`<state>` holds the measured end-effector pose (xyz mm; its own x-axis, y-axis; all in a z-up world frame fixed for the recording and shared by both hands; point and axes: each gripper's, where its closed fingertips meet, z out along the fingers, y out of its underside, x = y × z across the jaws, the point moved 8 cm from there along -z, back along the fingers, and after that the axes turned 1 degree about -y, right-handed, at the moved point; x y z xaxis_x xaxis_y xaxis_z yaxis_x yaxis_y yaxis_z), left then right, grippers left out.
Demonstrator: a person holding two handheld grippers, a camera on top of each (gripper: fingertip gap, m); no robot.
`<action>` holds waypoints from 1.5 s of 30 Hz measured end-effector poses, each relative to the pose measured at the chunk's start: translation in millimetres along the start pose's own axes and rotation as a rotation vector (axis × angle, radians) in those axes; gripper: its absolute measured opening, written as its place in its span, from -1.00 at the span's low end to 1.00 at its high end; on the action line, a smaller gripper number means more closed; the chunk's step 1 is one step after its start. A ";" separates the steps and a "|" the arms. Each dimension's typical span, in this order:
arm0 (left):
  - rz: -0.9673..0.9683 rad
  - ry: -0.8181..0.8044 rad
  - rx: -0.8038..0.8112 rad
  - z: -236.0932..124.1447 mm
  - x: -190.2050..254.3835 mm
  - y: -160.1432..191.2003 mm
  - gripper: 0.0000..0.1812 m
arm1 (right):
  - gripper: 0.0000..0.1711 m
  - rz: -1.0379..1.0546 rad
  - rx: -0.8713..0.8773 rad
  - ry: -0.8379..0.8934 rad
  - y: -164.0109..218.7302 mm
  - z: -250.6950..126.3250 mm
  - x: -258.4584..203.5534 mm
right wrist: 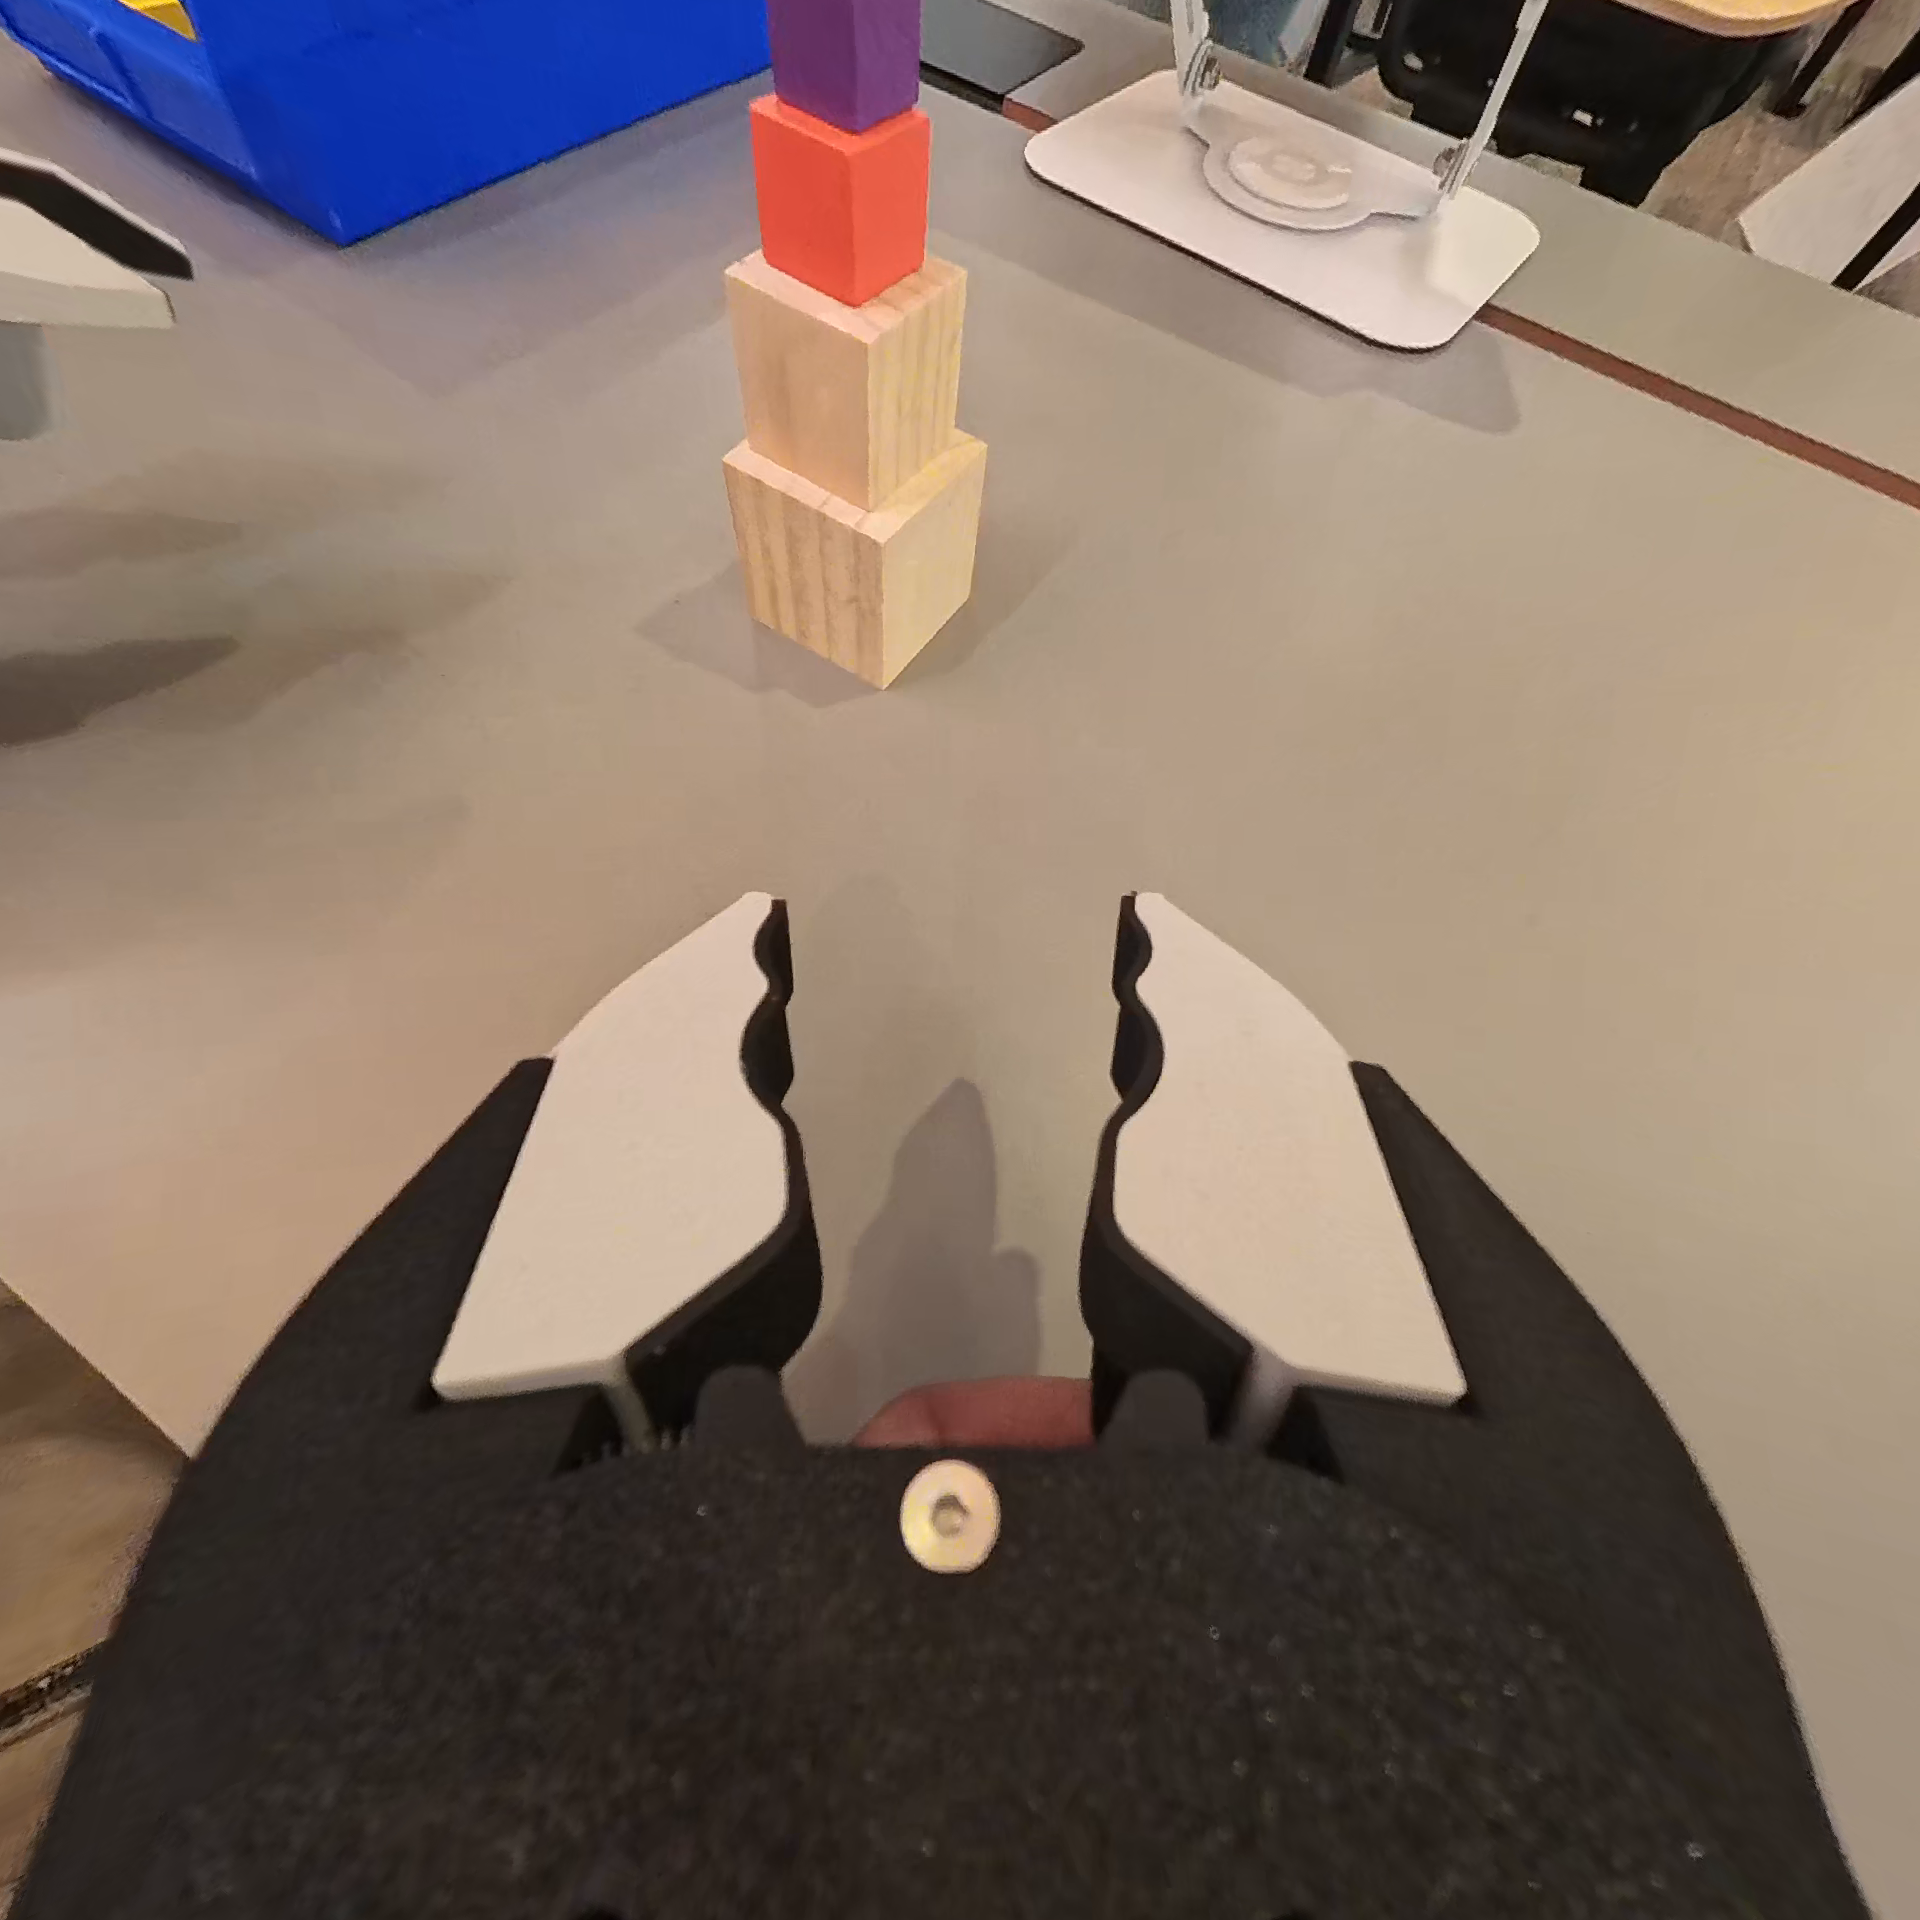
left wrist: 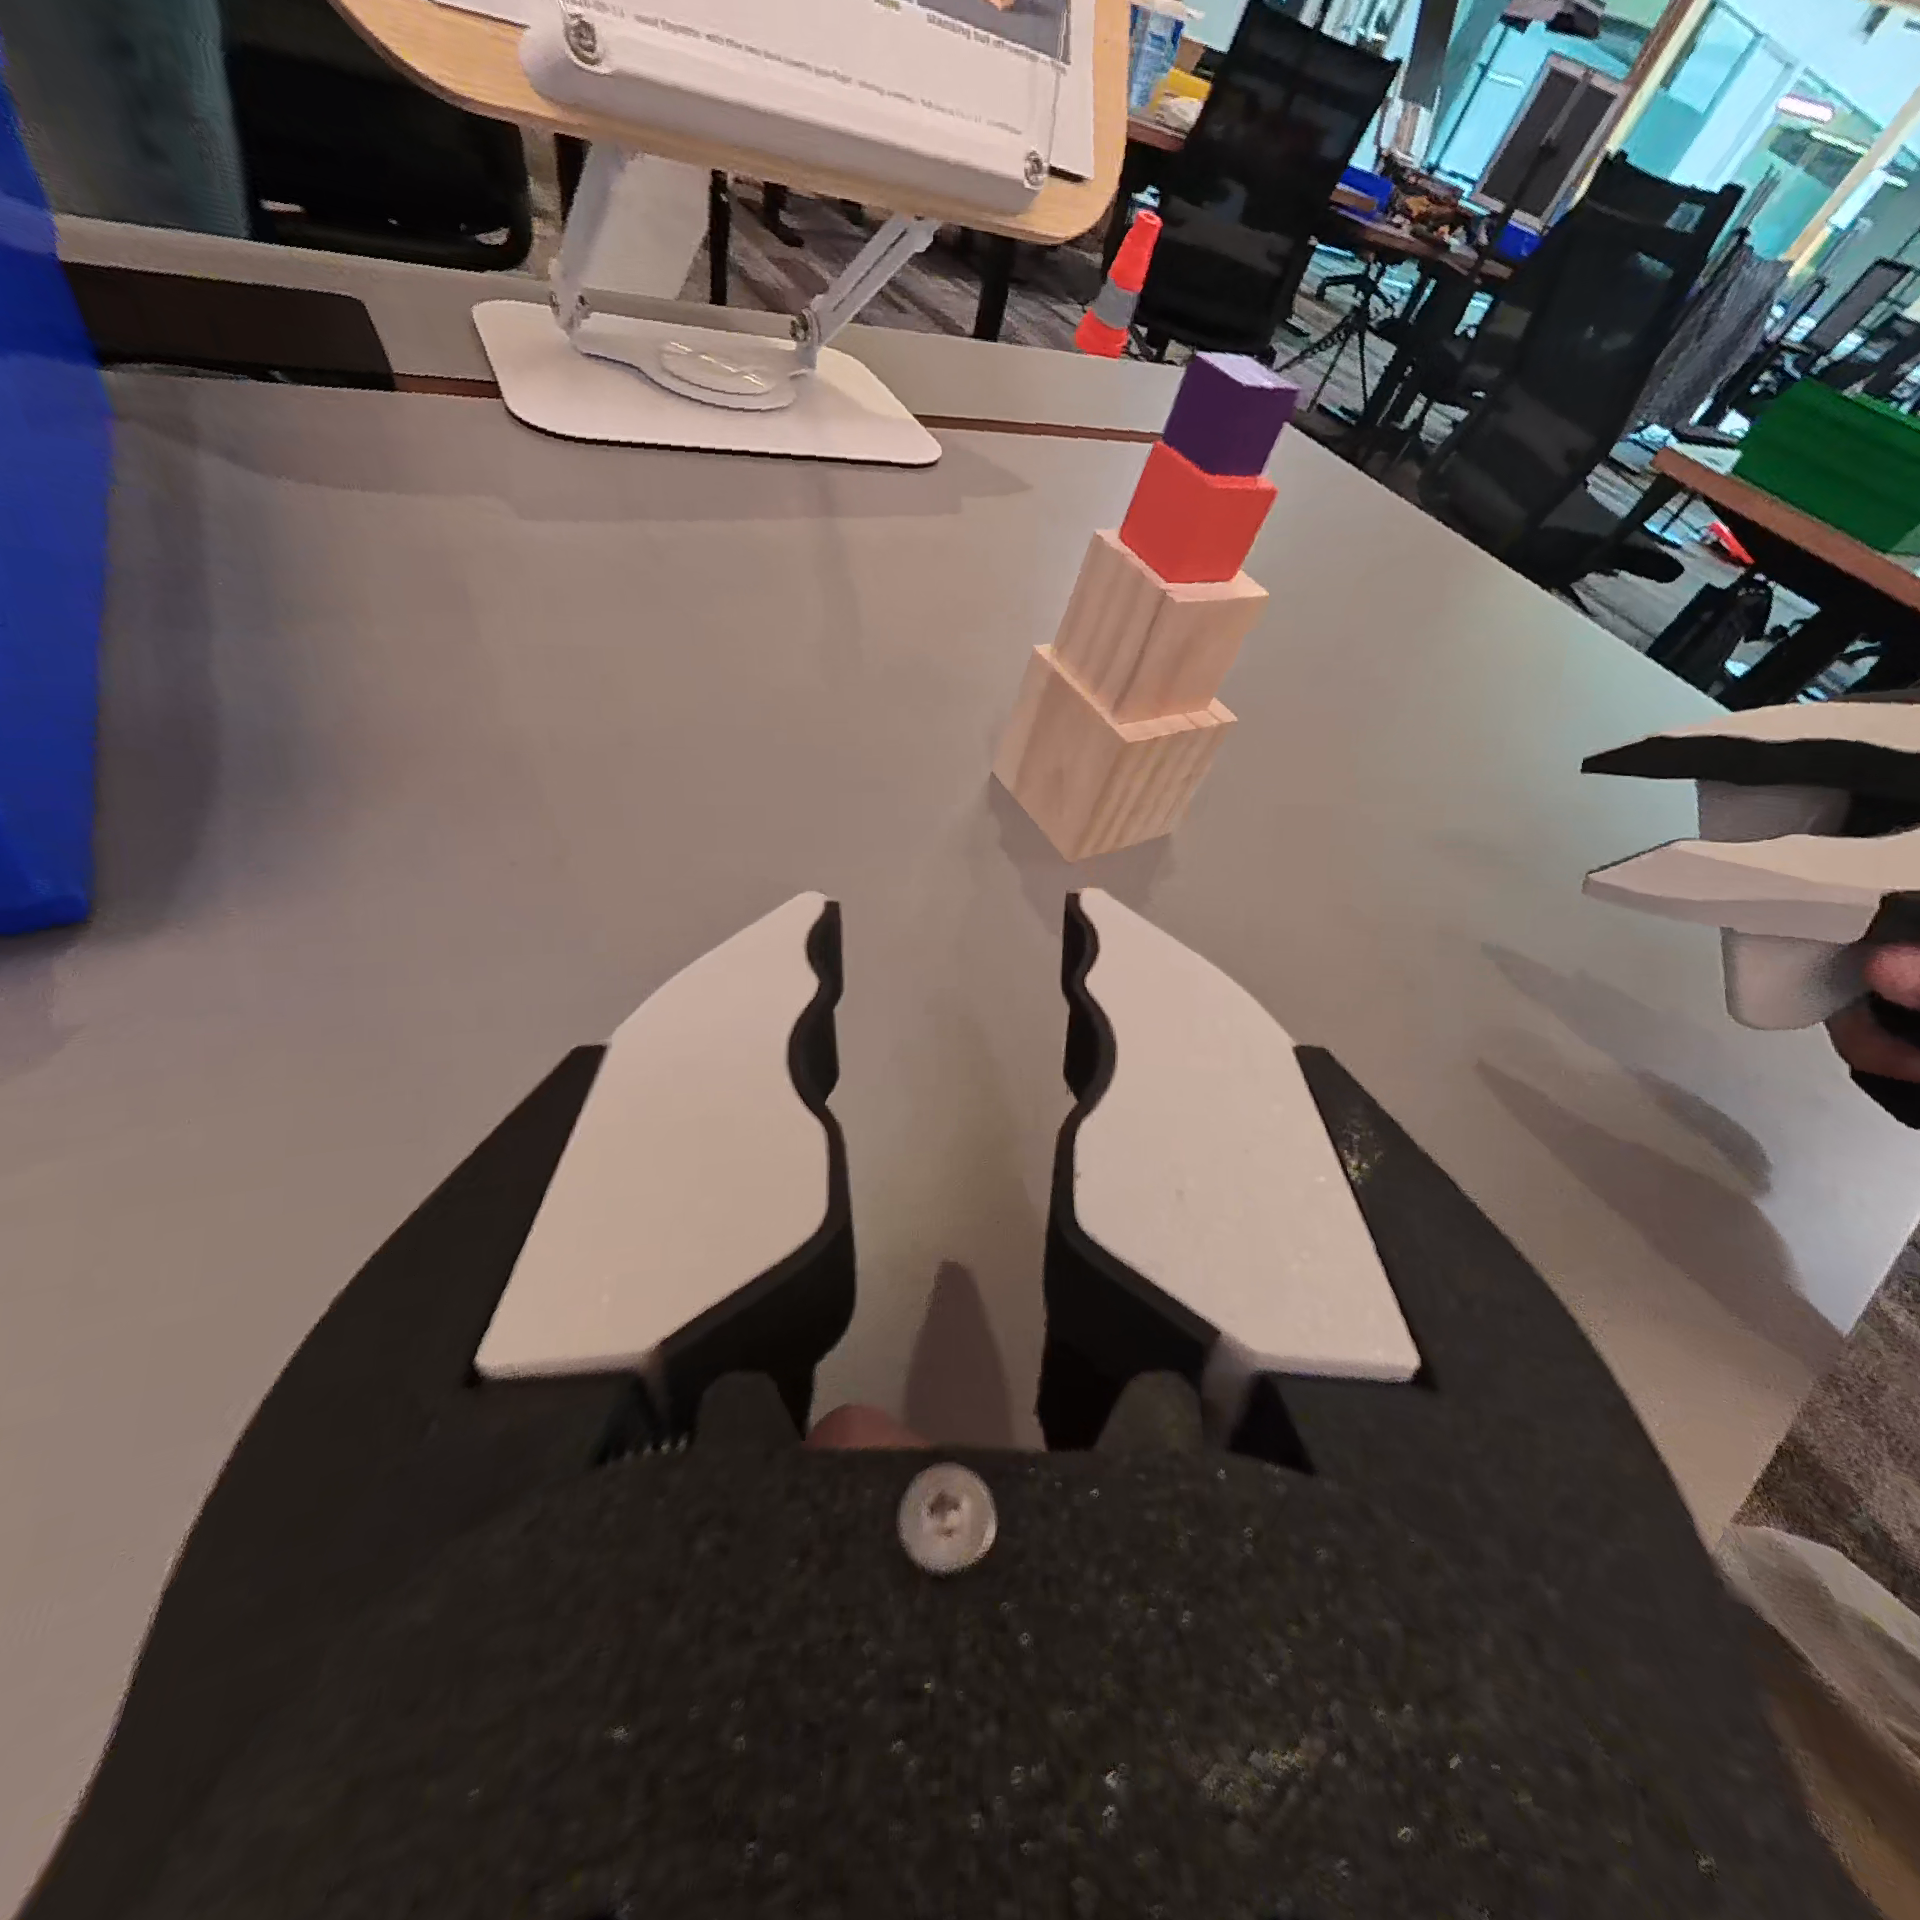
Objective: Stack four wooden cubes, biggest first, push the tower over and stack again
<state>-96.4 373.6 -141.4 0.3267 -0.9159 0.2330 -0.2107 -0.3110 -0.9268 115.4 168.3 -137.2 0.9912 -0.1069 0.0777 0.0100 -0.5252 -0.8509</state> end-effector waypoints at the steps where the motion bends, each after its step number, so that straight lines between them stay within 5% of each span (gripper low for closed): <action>1: 0.006 0.003 -0.006 0.6 0.7 0.2 -0.59 | -0.31 -0.003 0.002 -0.002 0.3 -0.3 0.6; 8: 0.017 0.047 -0.047 2.9 3.9 1.6 -1.00 | -0.33 0.002 0.019 -0.004 5.3 -4.5 6.5; 23: 0.300 0.091 -0.160 4.5 2.3 -20.8 -1.00 | -0.34 0.012 0.027 -0.028 12.9 -8.1 15.2; 29: 0.609 0.165 -0.348 20.5 -4.5 -34.5 -1.00 | -0.36 0.015 0.035 -0.033 11.4 -9.2 15.9; 34: 1.044 0.385 -0.592 40.8 -2.5 -52.2 -1.00 | -0.36 0.013 0.037 -0.033 11.6 -10.3 15.4; 40: 1.030 0.629 -0.772 77.8 4.6 -71.0 -1.00 | -0.37 0.016 0.038 -0.030 11.7 -11.4 16.3; 45: 1.060 0.655 -0.844 95.3 4.9 -73.7 -1.00 | -0.37 0.019 0.035 -0.029 13.5 -11.6 18.5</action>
<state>8.5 416.2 -100.0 -0.7226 -0.6808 -0.1198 -0.6070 0.7079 -0.3610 132.3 149.4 -141.3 0.9947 -0.0920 0.0462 -0.0052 -0.4932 -0.8699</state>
